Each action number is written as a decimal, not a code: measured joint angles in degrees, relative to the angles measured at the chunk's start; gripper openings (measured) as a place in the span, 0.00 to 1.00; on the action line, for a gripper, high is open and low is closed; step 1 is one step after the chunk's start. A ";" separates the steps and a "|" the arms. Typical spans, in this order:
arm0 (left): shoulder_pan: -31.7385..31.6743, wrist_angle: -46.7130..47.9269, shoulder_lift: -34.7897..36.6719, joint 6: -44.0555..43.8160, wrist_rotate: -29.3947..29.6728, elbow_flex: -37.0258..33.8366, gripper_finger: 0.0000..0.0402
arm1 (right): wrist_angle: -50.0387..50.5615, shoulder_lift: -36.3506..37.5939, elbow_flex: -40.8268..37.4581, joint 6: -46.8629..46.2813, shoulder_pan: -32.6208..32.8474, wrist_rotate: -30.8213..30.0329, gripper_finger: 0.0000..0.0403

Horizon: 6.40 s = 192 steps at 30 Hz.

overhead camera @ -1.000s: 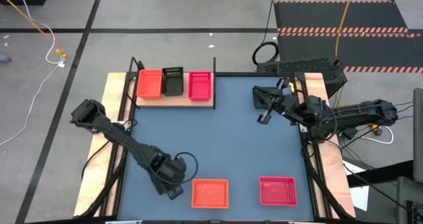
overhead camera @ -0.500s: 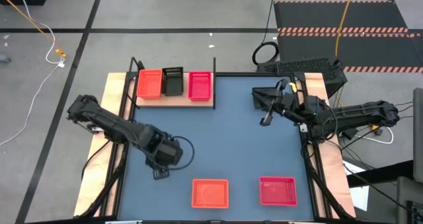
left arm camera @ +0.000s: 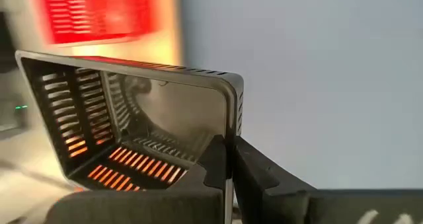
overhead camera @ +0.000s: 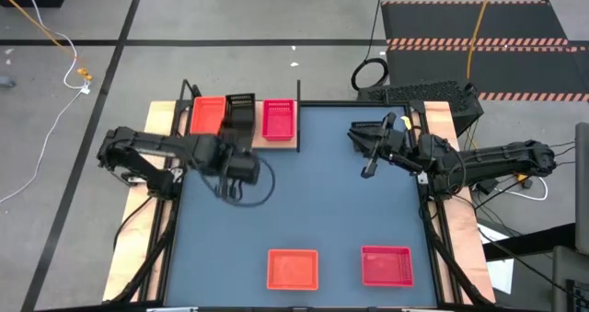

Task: Stack baskets on shelf by color
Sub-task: Stack the bottom left black bin on top of the other black bin on the shelf, then stack the red bin on top of the other red bin on the shelf

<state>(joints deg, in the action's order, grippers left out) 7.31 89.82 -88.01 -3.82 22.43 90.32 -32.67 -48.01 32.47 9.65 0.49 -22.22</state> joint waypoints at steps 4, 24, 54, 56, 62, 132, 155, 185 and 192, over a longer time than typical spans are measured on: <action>-9.04 -3.05 -1.13 8.63 7.49 0.00 0.03 | 0.00 0.00 0.00 -0.39 0.00 -0.02 0.11; -36.84 -24.60 -1.72 24.41 2.58 -8.82 0.03 | -0.07 0.00 0.00 -1.56 -0.02 -0.35 0.11; -32.69 -31.91 -1.72 24.70 1.56 -16.28 0.07 | -0.07 0.00 0.00 -3.01 -0.03 -0.48 0.11; -32.96 -31.99 -1.72 24.60 1.79 -16.26 0.07 | -0.07 0.00 0.00 -2.99 -0.04 -0.48 0.11; -33.00 -32.46 -1.95 23.02 0.45 -16.24 0.08 | -0.07 0.00 0.00 -2.99 -0.03 -0.48 0.11; 2.48 -55.44 2.88 0.43 -7.63 -18.38 0.34 | 19.55 11.75 -0.02 -10.71 0.00 -0.24 0.11; 8.04 -117.13 -14.48 13.18 -18.54 -32.85 0.34 | 11.41 5.08 -0.02 -12.02 0.31 -0.02 0.11; 5.13 -103.72 -46.16 50.10 -44.02 9.99 0.34 | 20.46 14.74 -0.02 -3.58 8.52 -1.11 0.11; 5.40 -91.39 -54.09 56.30 -43.88 24.33 0.34 | 20.04 14.58 -0.02 -2.39 8.48 -3.58 0.11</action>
<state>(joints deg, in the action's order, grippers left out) 12.71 -1.57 -142.10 52.48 -21.45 114.65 -12.63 -33.43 32.45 7.26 8.97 -25.80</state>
